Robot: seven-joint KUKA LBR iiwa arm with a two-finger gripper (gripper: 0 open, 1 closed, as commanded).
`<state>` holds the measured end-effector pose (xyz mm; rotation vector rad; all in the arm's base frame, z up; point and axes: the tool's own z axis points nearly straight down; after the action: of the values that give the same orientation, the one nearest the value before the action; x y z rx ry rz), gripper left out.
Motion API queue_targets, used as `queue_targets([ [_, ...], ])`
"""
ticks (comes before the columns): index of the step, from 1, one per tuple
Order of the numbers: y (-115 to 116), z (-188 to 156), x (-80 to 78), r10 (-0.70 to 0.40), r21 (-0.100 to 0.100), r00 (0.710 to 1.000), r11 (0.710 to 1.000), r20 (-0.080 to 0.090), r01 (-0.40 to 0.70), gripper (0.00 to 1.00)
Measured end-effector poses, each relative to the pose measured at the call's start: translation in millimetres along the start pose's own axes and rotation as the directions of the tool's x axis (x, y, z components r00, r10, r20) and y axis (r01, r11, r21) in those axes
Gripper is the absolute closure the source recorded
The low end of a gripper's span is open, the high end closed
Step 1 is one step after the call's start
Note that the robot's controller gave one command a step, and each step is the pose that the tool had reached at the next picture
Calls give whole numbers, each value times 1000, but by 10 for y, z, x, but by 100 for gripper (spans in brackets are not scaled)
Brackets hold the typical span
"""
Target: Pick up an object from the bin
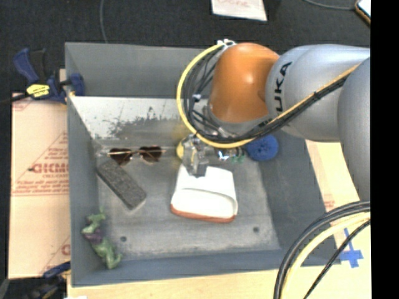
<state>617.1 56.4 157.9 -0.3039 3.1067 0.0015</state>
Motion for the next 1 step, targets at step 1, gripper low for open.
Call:
queue_targets([
  [1, -544, -204, -31, -37, 1, 999, 999, 1, 37, 0],
])
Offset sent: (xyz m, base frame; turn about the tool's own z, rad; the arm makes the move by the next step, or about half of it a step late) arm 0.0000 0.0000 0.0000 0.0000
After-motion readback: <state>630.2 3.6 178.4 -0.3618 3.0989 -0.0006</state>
